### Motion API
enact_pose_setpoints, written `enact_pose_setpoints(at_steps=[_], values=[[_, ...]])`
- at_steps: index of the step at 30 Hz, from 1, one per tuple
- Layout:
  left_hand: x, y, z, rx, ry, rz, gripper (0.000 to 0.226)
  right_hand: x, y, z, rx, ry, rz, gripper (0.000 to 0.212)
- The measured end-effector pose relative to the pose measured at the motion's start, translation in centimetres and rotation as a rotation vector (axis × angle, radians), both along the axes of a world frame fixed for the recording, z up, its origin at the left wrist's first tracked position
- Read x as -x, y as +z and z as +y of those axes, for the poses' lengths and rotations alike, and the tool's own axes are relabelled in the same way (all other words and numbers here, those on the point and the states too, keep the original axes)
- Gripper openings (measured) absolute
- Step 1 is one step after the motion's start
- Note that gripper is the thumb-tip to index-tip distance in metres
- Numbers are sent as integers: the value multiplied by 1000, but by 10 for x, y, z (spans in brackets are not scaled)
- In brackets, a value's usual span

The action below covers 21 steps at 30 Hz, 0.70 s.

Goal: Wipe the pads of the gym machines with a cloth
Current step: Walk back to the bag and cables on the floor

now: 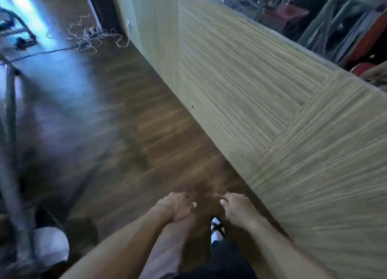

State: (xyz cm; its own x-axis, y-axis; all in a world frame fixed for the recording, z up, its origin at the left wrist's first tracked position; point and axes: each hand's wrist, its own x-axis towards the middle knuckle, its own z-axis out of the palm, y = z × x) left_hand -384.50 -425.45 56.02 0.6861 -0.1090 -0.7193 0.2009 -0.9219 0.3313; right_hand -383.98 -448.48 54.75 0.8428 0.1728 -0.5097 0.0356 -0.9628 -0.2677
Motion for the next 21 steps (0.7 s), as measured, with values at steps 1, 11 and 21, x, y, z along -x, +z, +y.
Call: enact_pose_setpoints(at_steps=[1, 11, 21], values=[[-20, 1, -1, 14, 57, -3, 58, -26, 3, 0, -8, 37, -17, 39], [-177, 3, 1, 99, 345, 6, 58, -257, 6, 25, 30, 357, 51, 40], [-354, -25, 141, 59, 524, 66, 57, -464, -9, 164, 4, 432, 88, 38]])
